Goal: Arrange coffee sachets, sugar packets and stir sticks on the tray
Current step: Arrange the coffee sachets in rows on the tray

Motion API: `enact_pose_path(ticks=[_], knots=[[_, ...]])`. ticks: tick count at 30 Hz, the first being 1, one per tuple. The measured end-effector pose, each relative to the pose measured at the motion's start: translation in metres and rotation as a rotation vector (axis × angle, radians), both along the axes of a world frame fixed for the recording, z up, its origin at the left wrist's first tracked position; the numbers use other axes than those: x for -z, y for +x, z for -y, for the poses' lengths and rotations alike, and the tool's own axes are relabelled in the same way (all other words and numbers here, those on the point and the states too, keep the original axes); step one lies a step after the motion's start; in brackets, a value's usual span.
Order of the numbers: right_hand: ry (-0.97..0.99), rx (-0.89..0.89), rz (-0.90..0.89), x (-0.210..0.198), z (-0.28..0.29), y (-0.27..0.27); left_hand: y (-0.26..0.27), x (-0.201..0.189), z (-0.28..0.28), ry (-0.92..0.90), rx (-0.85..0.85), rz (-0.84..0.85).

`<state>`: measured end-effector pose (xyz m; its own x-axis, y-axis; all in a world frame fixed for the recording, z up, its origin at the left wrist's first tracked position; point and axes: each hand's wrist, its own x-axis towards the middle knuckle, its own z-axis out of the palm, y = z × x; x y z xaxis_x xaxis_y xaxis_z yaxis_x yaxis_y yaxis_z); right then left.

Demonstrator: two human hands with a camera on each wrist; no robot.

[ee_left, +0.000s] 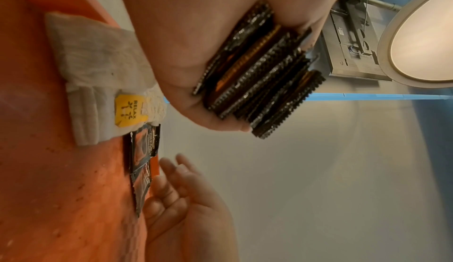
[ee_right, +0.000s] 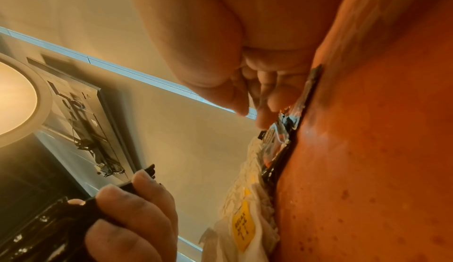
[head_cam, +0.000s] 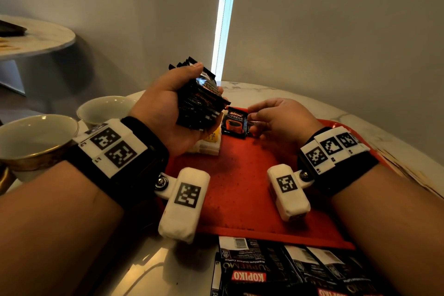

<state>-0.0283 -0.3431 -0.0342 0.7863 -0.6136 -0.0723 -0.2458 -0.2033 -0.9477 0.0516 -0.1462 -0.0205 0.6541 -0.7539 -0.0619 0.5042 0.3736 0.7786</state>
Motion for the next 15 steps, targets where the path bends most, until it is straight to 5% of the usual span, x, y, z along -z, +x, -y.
enact_pose_path(ticks=[5, 9, 15], knots=[[0.171, -0.273, 0.336, -0.008, -0.008, -0.002, -0.006, 0.0, 0.002, -0.035, -0.014, 0.021], [-0.1, -0.513, 0.356, -0.018, -0.018, -0.009, -0.007, 0.001, 0.002, -0.01, -0.02, 0.042], [-0.362, -0.508, 0.345, -0.021, -0.029, -0.011, -0.011, 0.0, 0.003, 0.003, 0.015, 0.058]])
